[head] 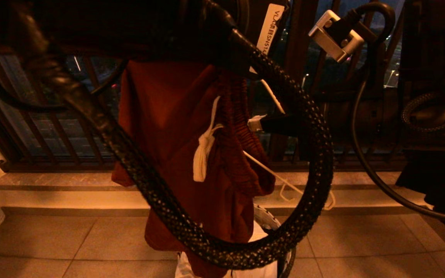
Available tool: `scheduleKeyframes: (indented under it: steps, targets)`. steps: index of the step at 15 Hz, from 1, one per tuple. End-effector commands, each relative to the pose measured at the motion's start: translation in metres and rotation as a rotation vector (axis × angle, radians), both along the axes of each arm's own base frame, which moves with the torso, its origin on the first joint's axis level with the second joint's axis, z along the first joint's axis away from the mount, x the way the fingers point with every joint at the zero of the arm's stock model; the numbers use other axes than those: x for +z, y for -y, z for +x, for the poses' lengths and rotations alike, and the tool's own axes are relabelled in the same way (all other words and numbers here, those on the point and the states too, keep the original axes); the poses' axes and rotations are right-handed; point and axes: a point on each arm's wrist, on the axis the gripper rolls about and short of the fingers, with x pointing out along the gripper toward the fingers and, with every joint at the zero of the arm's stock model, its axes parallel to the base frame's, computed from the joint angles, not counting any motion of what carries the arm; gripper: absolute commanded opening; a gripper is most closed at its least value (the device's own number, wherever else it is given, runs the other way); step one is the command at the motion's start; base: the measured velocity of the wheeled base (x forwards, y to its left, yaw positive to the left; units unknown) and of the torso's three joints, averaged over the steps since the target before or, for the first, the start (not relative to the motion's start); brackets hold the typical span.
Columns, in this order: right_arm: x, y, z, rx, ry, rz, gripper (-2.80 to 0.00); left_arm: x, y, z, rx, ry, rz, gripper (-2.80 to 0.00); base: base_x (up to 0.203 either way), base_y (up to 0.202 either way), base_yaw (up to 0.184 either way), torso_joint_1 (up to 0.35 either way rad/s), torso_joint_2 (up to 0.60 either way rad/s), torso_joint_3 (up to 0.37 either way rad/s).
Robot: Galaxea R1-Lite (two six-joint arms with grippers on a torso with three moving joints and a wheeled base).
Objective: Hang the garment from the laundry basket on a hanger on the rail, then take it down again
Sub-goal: Hang the clothes on the clothes rack
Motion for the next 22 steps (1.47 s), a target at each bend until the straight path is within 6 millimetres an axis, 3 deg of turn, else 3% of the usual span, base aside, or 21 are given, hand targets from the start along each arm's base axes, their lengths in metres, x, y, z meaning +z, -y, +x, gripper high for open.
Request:
scheduleKeyframes:
  steps: [1, 4, 10, 14, 22]
  targets:
    - [-0.006, -0.002, 0.001, 0.009, -0.004, -0.002, -2.8, 0.002, -0.001, 0.001, 0.007, 0.013, -0.005, -2.8, 0.0, 0.0, 0.0, 0.0, 0.0, 0.0]
    - [-0.021, -0.008, 0.009, 0.029, 0.028, 0.03, -2.8, 0.002, -0.001, 0.011, 0.039, 0.05, 0.022, -2.8, 0.0, 0.0, 0.0, 0.0, 0.0, 0.0]
    - [-0.045, -0.011, 0.021, 0.011, 0.089, 0.094, -2.8, -0.018, 0.018, 0.034, 0.071, 0.042, 0.133, -2.8, 0.0, 0.0, 0.0, 0.0, 0.0, 0.0]
    - [-0.048, -0.006, 0.02, -0.001, 0.106, 0.142, -2.8, -0.028, 0.027, 0.043, 0.078, 0.036, 0.18, -2.8, 0.0, 0.0, 0.0, 0.0, 0.0, 0.0]
    - [-0.047, -0.004, 0.018, -0.003, 0.108, 0.144, -2.8, -0.029, 0.028, 0.044, 0.081, 0.035, 0.183, -2.8, 0.0, 0.0, 0.0, 0.0, 0.0, 0.0]
